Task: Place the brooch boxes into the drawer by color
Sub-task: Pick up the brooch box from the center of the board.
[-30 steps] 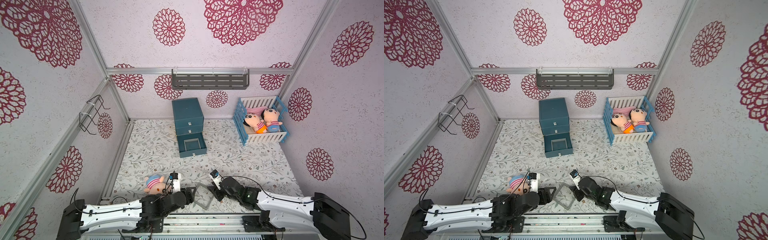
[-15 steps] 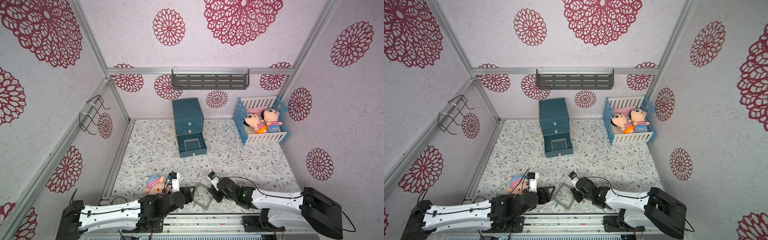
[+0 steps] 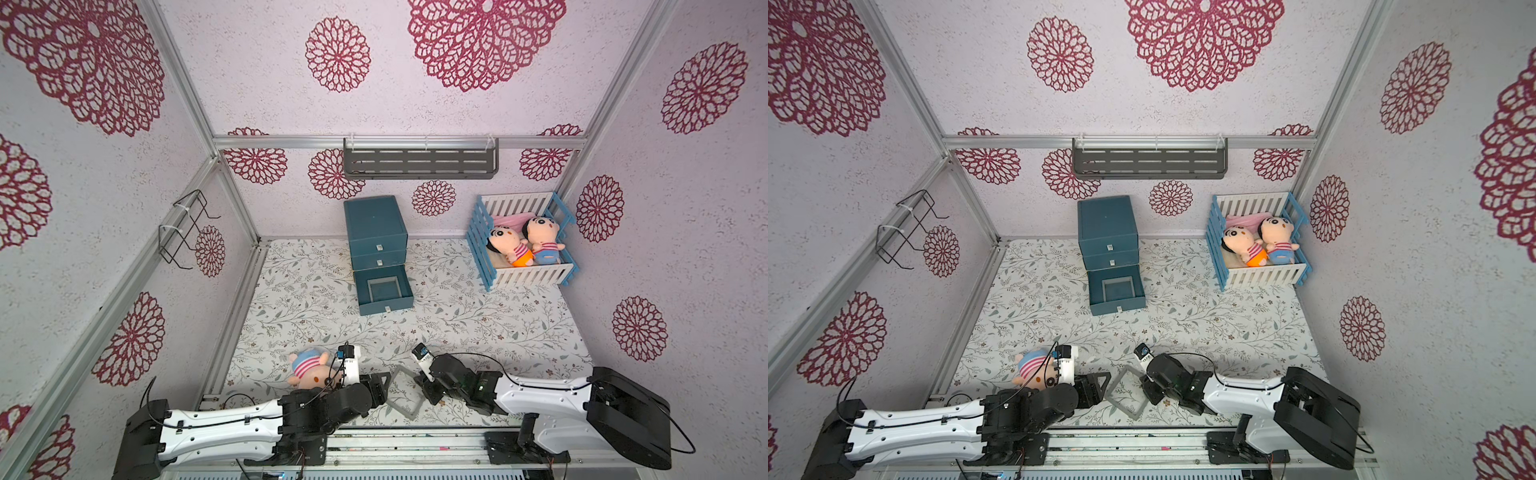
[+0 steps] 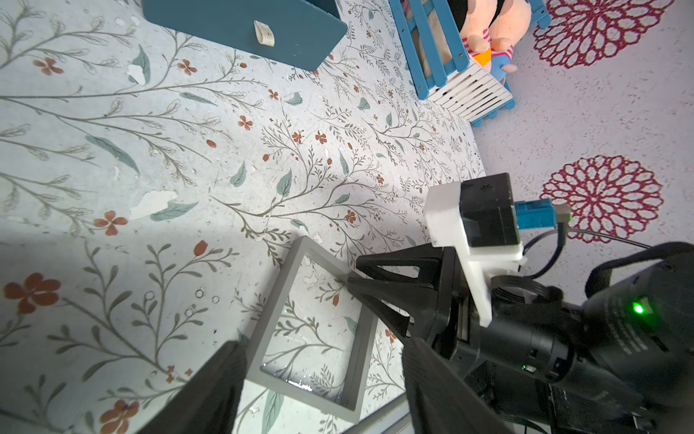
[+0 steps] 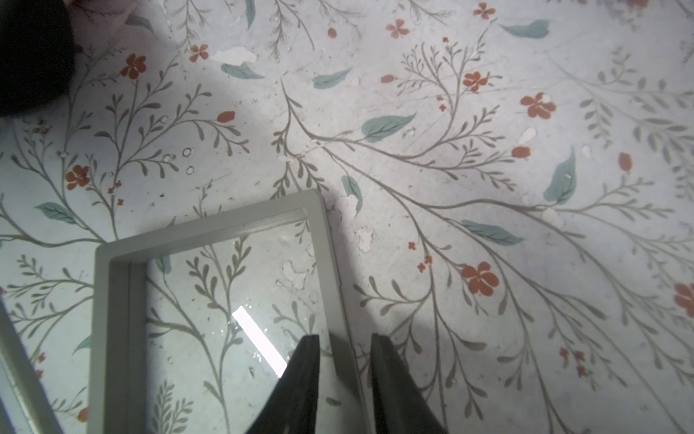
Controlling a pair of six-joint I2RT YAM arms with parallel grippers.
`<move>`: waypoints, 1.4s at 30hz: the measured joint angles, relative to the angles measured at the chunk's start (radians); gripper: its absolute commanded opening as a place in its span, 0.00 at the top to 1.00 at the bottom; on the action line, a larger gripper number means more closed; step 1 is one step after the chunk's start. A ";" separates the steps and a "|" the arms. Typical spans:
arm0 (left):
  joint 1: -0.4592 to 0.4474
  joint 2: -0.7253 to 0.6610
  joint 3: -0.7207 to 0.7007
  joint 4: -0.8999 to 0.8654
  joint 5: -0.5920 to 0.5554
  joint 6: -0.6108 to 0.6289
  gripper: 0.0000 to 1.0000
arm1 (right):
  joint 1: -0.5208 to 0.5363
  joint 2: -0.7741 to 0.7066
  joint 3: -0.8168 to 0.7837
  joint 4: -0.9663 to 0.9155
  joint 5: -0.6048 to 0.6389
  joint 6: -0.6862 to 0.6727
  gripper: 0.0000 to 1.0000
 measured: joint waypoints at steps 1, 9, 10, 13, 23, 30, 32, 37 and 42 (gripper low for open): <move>0.000 0.001 0.000 0.000 -0.002 0.000 0.27 | 0.000 0.001 0.002 0.000 -0.001 0.000 0.72; 0.000 0.004 0.000 0.000 -0.005 0.001 0.27 | 0.000 0.028 0.013 0.000 0.000 0.000 0.71; 0.000 0.004 0.000 0.000 -0.005 0.001 0.27 | 0.000 0.031 0.015 0.000 0.000 0.000 0.70; 0.000 0.004 0.000 0.000 -0.005 0.002 0.27 | 0.000 0.037 0.019 0.000 0.003 0.003 0.68; 0.000 0.006 0.000 0.001 -0.005 0.009 0.27 | -0.016 0.039 0.019 -0.001 -0.011 0.018 0.74; 0.000 0.012 0.001 0.001 -0.005 0.014 0.27 | -0.030 0.043 0.019 -0.001 -0.043 0.025 0.83; 0.000 0.012 0.001 0.001 -0.005 0.015 0.27 | -0.031 0.047 0.023 -0.002 -0.048 0.025 0.83; 0.000 0.015 0.003 0.001 -0.006 0.016 0.27 | -0.032 0.057 0.036 -0.007 -0.047 0.025 0.87; 0.000 0.024 0.016 0.001 -0.006 0.019 0.27 | -0.032 0.069 0.055 -0.025 -0.037 0.025 0.95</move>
